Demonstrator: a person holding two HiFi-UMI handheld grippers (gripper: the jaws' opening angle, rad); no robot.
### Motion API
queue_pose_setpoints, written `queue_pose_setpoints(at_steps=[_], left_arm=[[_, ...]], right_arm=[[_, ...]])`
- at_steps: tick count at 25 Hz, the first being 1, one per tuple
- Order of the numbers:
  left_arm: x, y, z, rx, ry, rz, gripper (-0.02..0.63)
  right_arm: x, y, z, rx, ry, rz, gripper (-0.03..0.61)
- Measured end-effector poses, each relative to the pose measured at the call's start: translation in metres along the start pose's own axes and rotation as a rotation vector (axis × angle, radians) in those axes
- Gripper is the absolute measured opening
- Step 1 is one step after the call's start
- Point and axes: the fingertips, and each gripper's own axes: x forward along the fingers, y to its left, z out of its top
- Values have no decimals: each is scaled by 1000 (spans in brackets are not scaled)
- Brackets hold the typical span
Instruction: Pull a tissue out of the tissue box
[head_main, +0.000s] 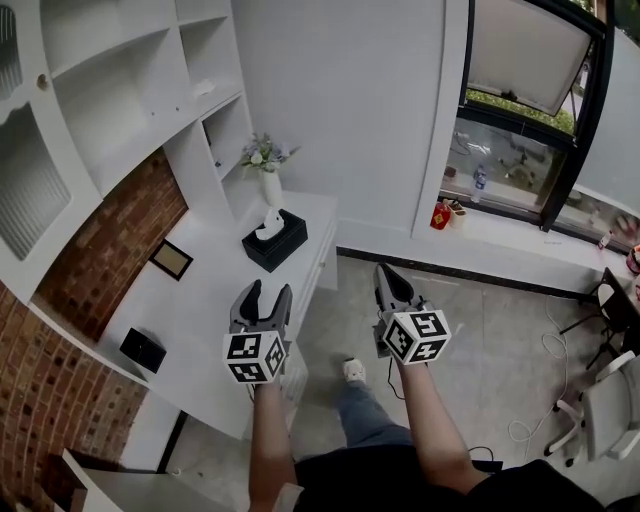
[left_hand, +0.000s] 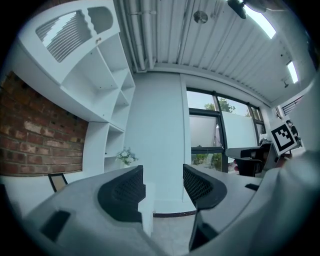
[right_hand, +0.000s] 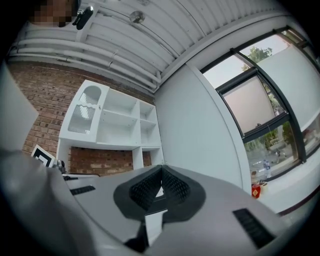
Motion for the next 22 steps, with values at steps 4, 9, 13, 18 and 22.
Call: queue_pose_setpoints(at_steps=[4,9,13,18,22], left_arm=[[59,29,-11,6,15,32,221],[132,80,-39,-29,58,121,221],[196,120,-60,-48,89,181,221],[256,170,-76,-60,110,258,221],[285,196,-91,-73,141,308,221]], right_arm=[[64,-29,-18,19,9,22,-2],[164,-59,-46,38,67,90,-2],[258,-65,-65,37,107,197,-2],[359,-66,-94,43,182,309,-2],[412,-66,-118,55,240,382,-2]])
